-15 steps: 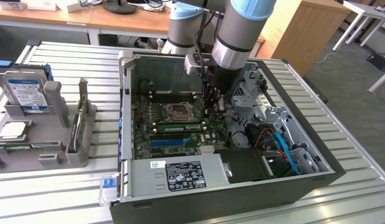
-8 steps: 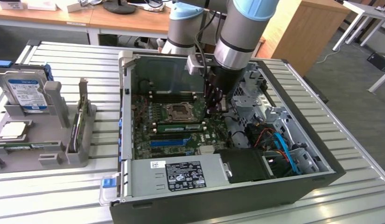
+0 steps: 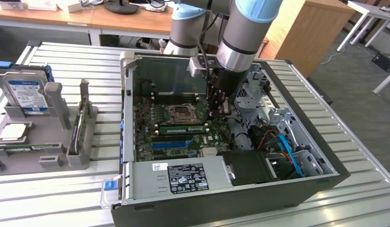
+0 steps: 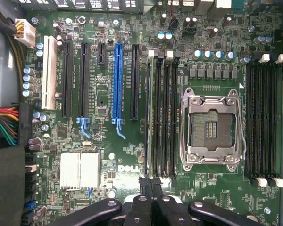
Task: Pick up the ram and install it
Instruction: 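Press down the ram until it locks into place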
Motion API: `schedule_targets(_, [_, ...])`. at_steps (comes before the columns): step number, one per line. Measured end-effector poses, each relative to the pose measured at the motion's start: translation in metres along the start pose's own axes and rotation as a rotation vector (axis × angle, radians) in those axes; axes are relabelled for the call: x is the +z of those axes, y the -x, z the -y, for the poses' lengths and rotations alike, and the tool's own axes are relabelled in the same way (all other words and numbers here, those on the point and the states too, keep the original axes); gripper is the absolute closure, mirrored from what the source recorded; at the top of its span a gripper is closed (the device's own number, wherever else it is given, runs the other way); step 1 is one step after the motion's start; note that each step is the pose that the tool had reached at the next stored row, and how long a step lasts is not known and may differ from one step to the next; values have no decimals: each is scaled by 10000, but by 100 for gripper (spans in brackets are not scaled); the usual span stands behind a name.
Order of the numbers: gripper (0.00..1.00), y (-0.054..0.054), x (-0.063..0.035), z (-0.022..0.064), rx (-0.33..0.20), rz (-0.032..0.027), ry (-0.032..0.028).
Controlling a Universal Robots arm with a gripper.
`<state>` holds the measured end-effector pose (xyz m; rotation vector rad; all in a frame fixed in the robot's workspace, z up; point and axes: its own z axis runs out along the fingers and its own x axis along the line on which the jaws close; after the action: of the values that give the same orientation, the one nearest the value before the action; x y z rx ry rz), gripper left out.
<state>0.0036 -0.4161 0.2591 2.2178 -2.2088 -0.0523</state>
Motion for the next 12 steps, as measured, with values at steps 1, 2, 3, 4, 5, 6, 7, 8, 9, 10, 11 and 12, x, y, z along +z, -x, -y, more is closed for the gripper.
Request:
schedule_targets(1, [89,0,11,0,0,0,0])
schedule_targets(2, [89,0,22,1,0,0,0])
schedule_targets(3, [89,-1,33,1,-1,1,0])
schedule_targets(4, [89,-1,44,1,-1,2,0])
schedule_targets(5, [89,-1,54,2,-1,2,0])
schedule_targets(6, [89,-1,64,2,-1,3,0])
schedule_targets(7, [89,-1,75,2,-1,2,0])
schedule_targets(8, [89,-1,86,3,-1,2,0])
schedule_targets(9, [89,-2,98,3,-1,2,0])
schedule_targets(10, [89,-2,109,3,-1,1,1])
schedule_targets(11, [89,-2,119,4,-1,1,1])
schedule_targets(12, [89,-2,138,4,-1,2,1])
